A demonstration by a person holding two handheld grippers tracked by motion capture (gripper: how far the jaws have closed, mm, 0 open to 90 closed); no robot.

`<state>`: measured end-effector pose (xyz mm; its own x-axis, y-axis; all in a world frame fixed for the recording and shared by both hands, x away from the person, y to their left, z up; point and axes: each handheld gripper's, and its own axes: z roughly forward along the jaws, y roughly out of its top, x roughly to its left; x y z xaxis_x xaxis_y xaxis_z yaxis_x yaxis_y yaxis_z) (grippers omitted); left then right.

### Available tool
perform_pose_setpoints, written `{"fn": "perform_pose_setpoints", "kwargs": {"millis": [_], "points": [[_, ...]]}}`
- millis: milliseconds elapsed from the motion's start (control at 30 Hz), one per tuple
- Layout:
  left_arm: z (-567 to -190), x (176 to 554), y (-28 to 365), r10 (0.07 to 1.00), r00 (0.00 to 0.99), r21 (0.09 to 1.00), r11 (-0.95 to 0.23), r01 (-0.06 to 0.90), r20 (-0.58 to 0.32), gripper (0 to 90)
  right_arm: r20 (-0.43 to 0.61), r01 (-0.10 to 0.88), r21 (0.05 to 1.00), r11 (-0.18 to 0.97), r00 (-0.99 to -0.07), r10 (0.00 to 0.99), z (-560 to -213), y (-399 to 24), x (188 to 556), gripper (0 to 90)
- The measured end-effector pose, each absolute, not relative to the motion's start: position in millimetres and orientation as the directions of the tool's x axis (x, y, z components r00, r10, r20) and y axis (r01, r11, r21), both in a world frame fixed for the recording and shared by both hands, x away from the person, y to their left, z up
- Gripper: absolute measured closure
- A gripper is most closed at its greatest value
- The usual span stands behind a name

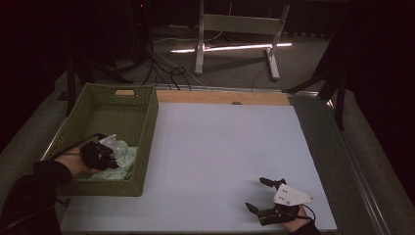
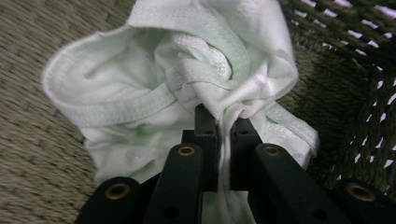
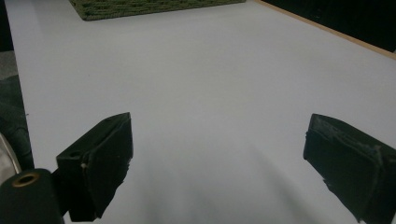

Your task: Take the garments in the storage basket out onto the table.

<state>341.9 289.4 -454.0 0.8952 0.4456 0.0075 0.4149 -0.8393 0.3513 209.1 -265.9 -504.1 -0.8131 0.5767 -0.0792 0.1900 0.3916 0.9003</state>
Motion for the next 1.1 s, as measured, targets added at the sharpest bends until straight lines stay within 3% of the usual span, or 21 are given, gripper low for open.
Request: {"fn": "perform_pose_setpoints", "kwargs": {"millis": [533, 1100], "points": [[-418, 329, 304, 0.484, 0.87, 0.499, -0.779, 0.38, 0.092, 88.2, -0.085, 0.183, 0.902, 0.391, -0.812, 0.577, -504, -266, 208, 8.3], [-386, 315, 329, 0.548, 0.822, 0.597, -0.715, 0.364, 0.154, 88.2, -0.094, 0.177, 0.902, 0.393, -0.81, 0.58, -503, -266, 209, 8.3]]}}
